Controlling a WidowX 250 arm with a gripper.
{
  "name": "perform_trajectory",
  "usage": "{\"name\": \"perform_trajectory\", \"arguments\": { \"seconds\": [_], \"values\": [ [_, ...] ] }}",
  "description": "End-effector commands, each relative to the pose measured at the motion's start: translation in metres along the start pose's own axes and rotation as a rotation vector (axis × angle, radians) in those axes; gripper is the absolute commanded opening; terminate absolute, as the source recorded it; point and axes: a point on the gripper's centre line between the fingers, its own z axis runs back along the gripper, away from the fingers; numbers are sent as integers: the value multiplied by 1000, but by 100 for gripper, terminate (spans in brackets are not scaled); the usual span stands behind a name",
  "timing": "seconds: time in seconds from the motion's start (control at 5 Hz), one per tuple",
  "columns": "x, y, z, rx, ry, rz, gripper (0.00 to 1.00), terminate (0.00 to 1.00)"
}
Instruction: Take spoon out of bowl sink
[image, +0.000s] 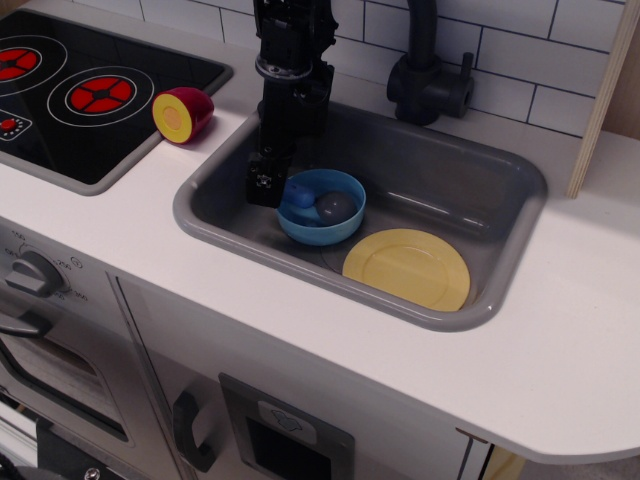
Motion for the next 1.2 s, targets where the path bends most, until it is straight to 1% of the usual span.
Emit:
{"name": "perform_trajectory", "arguments": {
  "seconds": [0.0, 0.2, 0.4, 0.8, 1.0],
  "values": [
    [-3, 10, 11, 45, -16, 10, 100, 0],
    [-3, 8, 9, 47, -20, 7, 100, 0],
    [-4, 8, 13, 37, -34, 15, 0, 0],
    [-14, 14, 32, 75, -49, 72, 0, 0],
    [-20, 19, 44, 92, -70, 108, 0, 0]
  ]
}}
